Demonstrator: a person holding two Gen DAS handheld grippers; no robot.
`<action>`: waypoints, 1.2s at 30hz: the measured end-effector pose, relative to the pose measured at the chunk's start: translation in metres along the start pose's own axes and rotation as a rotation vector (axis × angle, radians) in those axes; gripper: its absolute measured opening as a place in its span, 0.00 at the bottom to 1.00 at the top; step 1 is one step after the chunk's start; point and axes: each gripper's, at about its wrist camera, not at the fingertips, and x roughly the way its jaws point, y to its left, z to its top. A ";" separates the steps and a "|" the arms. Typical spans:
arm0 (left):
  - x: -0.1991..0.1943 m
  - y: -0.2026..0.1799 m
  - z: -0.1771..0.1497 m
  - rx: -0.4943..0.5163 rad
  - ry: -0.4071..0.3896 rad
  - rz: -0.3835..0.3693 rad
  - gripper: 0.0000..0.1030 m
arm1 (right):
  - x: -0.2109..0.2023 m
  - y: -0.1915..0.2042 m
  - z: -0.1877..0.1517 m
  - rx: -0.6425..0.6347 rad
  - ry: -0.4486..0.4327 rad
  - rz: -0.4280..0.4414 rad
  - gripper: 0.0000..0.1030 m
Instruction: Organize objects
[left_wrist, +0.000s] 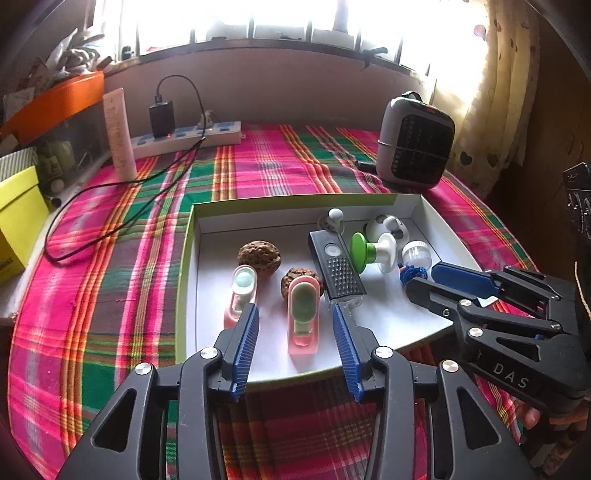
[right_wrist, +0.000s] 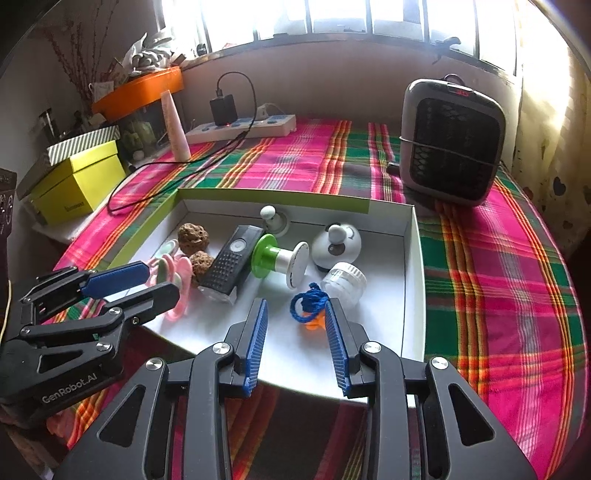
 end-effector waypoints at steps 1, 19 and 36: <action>-0.001 0.000 -0.001 0.001 -0.003 0.002 0.39 | -0.002 0.001 0.000 -0.002 -0.002 -0.001 0.33; -0.038 -0.011 -0.024 0.008 -0.044 0.003 0.39 | -0.034 0.015 -0.024 0.012 -0.047 -0.012 0.33; -0.045 -0.015 -0.054 -0.010 -0.009 0.012 0.39 | -0.039 0.021 -0.054 0.021 -0.013 -0.035 0.33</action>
